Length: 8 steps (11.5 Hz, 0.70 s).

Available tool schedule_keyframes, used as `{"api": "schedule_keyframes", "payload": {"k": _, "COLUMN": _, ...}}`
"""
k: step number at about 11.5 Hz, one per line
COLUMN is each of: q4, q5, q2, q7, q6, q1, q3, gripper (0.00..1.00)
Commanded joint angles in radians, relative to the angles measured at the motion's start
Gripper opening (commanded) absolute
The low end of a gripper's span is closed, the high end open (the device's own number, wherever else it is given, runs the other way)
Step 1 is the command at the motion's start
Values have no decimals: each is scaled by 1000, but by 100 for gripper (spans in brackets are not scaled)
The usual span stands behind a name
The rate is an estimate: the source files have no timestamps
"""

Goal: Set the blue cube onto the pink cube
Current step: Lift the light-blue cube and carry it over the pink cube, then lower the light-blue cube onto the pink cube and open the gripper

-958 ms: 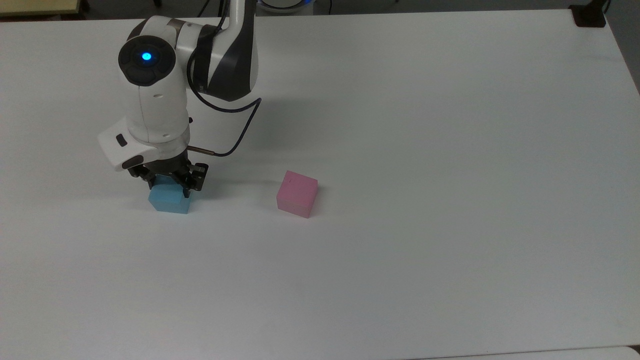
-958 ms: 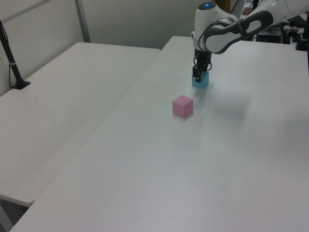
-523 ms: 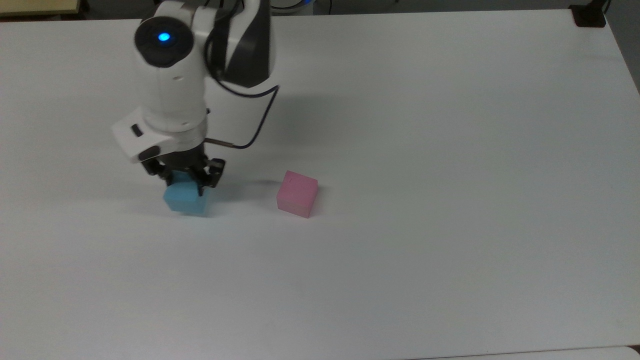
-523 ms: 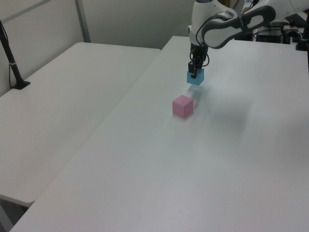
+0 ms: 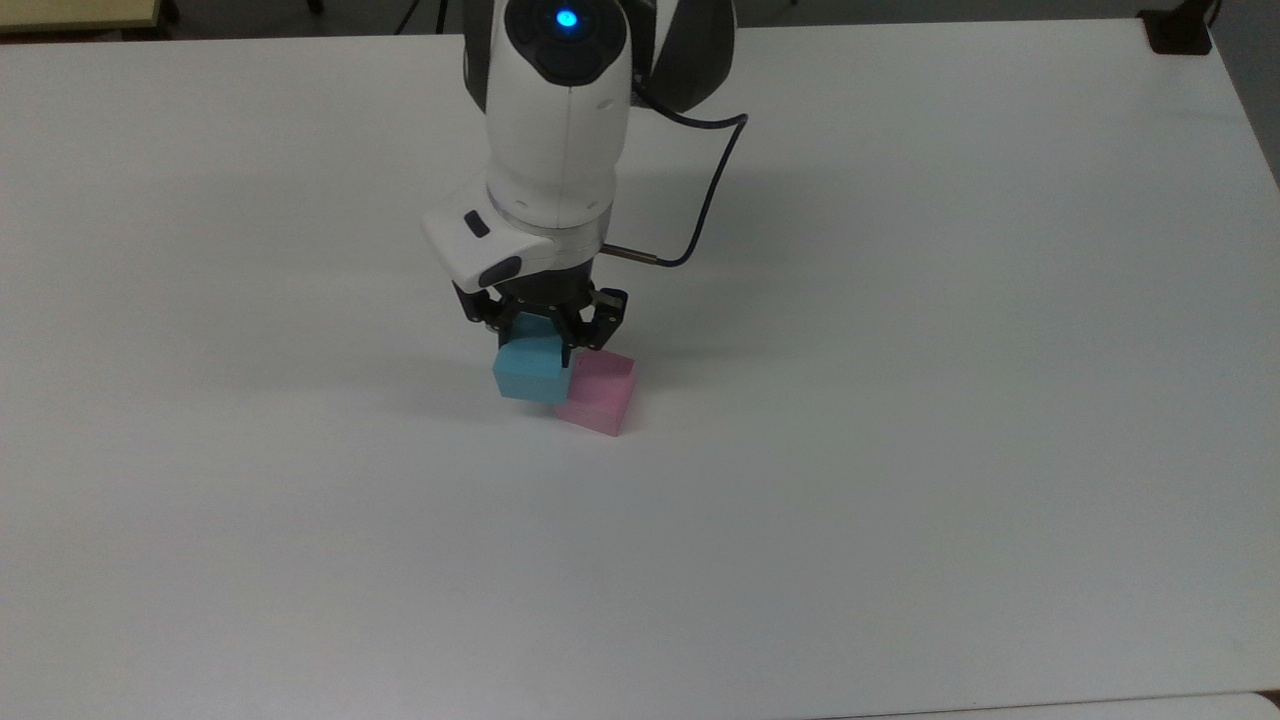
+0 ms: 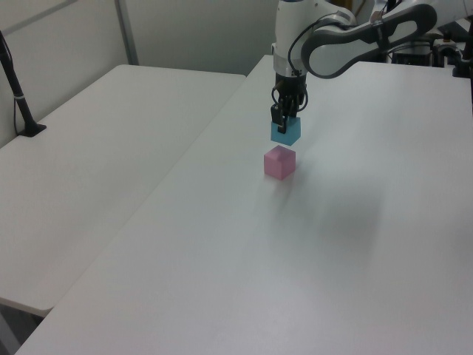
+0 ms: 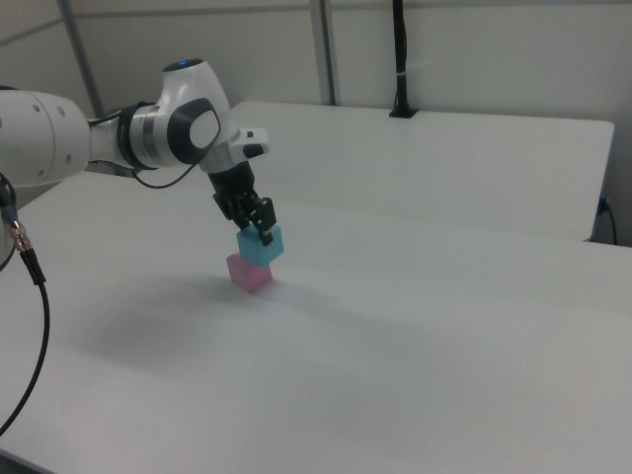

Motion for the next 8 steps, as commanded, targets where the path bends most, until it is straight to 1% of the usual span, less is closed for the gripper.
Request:
{"api": "schedule_keyframes", "payload": {"k": 1, "q4": -22, "q5": 3, "q2": -11, "q7": 70, "q6": -3, "q1": 7, "q3": 45, "gripper": 44}}
{"api": "schedule_keyframes", "payload": {"k": 4, "q4": -20, "q5": -11, "q2": 2, "q7": 107, "q6": -1, "q1": 21, "q3": 48, "gripper": 100}}
{"api": "schedule_keyframes", "payload": {"k": 6, "q4": -16, "q5": -11, "q2": -18, "q7": 109, "q6": -14, "q1": 23, "q3": 48, "gripper": 100}}
{"api": "schedule_keyframes", "payload": {"k": 7, "q4": -17, "q5": -5, "q2": -53, "q7": 106, "q6": -17, "q1": 21, "q3": 48, "gripper": 100}}
{"api": "schedule_keyframes", "payload": {"k": 8, "q4": -19, "q5": 0, "q2": -96, "q7": 103, "q6": -58, "q1": 24, "q3": 48, "gripper": 100}}
